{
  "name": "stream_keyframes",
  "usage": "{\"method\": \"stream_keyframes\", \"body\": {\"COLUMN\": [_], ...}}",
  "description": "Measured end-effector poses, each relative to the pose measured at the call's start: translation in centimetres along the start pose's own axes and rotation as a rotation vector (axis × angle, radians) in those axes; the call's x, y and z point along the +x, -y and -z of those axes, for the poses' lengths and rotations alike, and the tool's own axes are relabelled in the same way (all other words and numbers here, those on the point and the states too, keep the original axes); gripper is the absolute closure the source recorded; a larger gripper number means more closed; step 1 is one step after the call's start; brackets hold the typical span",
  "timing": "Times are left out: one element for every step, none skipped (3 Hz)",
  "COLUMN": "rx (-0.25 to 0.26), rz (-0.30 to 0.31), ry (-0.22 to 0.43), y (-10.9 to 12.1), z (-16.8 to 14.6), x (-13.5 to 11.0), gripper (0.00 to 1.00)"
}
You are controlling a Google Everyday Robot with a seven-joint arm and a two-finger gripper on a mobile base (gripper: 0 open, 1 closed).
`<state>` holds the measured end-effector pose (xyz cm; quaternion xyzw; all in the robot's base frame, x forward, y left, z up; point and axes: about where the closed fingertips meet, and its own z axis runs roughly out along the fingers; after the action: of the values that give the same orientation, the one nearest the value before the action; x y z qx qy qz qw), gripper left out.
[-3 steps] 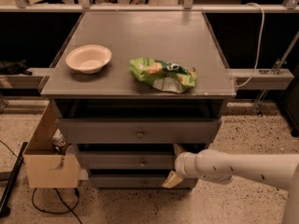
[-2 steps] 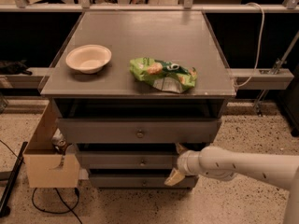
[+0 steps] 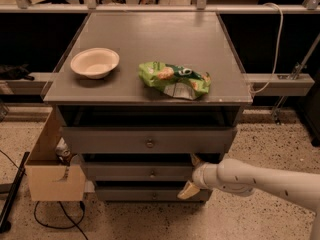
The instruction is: Open middle drawer
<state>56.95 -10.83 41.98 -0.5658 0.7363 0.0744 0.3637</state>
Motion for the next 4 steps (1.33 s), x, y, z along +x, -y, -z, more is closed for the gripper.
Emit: {"method": "stream_keyframes", "body": {"rx": [-0.002, -0.001, 0.012, 0.052], "rz": [0.003, 0.027, 0.054, 0.059], "ry": [0.006, 0.029, 0.046, 0.036], "y": [-0.8, -1.1, -0.7, 0.7], "z": [-0.3, -1.1, -2.2, -3.5], "x": [0.2, -1.5, -3.7, -4.3], "gripper": [0.00, 0.00, 0.00, 0.00]}}
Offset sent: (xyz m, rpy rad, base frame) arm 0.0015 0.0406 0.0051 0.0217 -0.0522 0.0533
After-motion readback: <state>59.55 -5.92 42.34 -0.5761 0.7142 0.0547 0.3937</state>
